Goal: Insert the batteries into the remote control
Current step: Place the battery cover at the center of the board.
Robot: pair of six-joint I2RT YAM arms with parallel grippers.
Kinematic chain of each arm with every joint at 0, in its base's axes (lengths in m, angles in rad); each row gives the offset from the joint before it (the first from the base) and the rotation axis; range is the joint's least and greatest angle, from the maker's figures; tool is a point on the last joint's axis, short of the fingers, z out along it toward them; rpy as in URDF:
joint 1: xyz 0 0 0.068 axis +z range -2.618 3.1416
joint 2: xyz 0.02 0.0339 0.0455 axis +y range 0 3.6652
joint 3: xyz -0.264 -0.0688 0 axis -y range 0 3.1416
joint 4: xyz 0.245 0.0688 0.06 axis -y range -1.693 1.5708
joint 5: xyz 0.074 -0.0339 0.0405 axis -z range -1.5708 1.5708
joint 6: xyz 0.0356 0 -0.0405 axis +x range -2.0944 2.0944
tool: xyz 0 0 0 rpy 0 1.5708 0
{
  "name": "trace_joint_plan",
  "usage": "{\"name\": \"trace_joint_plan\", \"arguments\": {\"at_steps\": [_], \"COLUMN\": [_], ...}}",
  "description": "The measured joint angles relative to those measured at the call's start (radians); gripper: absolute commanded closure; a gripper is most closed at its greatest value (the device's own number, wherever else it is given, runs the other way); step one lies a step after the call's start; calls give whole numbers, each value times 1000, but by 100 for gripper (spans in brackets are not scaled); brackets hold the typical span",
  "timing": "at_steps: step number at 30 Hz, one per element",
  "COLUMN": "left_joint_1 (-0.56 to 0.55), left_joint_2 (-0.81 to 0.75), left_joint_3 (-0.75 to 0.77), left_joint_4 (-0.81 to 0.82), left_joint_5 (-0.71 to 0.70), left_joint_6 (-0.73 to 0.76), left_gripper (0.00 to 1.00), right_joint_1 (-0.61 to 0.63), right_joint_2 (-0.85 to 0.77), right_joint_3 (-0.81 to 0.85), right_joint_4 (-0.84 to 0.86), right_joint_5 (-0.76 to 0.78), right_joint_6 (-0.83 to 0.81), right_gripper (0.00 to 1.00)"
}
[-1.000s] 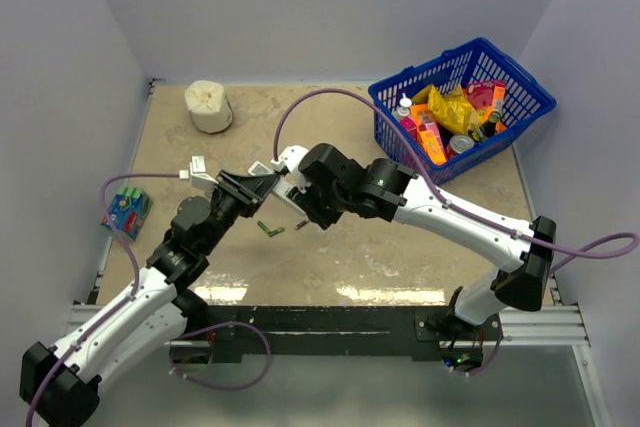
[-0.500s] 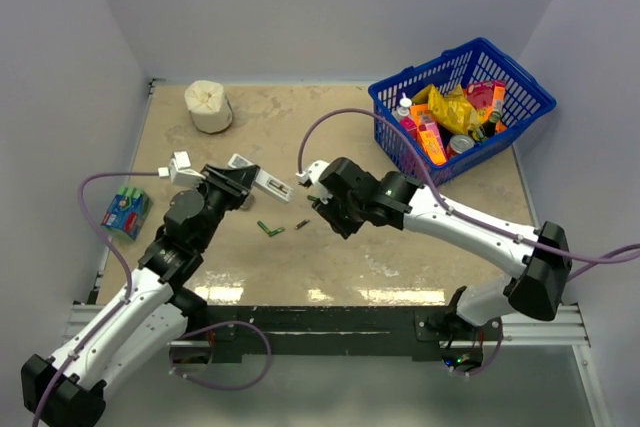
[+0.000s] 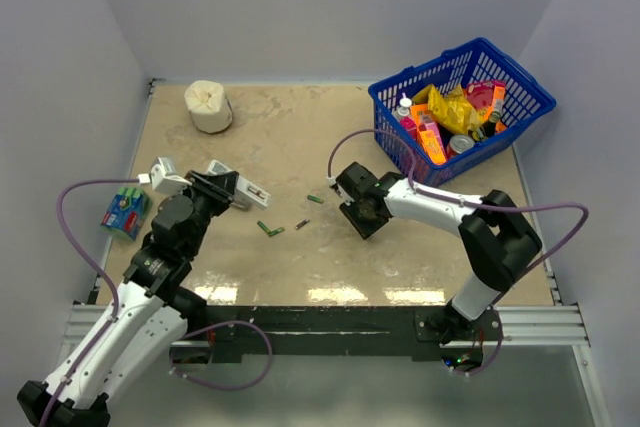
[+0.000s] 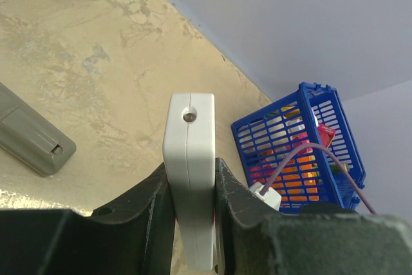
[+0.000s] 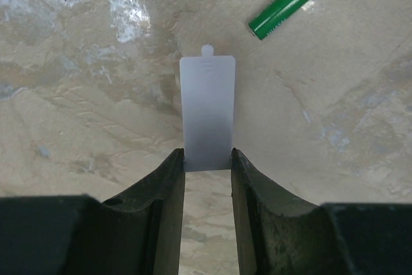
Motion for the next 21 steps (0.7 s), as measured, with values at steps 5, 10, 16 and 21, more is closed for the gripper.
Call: {"name": "trace_joint_plan", "arguments": {"at_steps": [5,10,16,21], "left_joint_1": [0,0,0,0], "left_joint_2": [-19,-47,-52,-51], "left_joint_3": [21,27,39,45], "left_joint_4": [-28,-54,-68,-78], "left_joint_5": [-12,-20,-31,-35], "left_joint_6": [41,70,99,111], "left_gripper": [100,100,100,100], "right_joint_1": [0,0,0,0], "right_joint_2": [66,77,92,96], "right_joint_3": [14,16,21,24], "right_joint_4": [26,35,32,28], "right_joint_5": [-9,-29,-35,-35], "right_joint_6": [5,14,30,41], "right_gripper": [91,83,68,57]}}
